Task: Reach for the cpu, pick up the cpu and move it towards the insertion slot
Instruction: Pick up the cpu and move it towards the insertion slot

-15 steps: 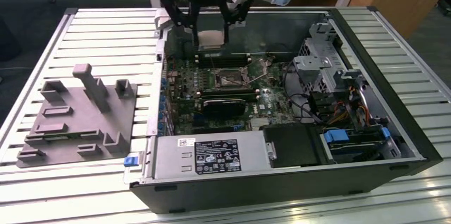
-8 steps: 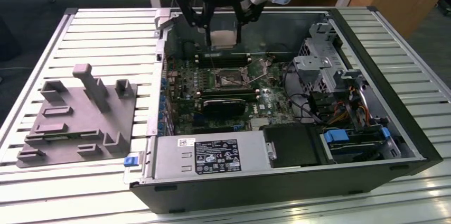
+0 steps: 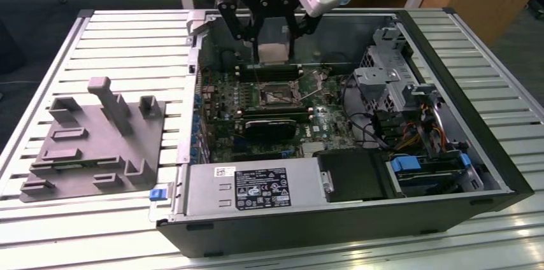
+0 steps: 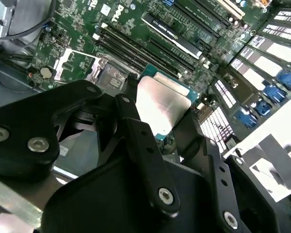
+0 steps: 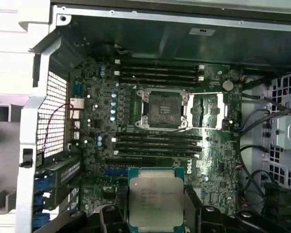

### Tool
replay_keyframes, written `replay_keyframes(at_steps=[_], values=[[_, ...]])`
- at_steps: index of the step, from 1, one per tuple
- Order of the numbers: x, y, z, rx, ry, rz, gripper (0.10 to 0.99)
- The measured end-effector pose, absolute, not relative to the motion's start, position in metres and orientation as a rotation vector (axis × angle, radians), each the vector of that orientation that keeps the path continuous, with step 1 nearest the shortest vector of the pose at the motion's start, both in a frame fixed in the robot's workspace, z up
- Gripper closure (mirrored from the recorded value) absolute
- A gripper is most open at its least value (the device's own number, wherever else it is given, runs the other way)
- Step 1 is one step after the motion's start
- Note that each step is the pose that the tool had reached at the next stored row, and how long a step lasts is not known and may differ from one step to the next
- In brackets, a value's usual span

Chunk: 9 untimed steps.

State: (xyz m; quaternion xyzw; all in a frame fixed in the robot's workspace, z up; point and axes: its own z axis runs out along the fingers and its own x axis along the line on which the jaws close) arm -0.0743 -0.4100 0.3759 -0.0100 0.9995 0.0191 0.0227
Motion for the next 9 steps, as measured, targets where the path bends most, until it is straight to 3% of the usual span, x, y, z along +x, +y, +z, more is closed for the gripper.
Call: replay_keyframes(at_steps=[9], values=[[-0.056,-0.395,0.355,-0.031,3.110,0.060,0.545]])
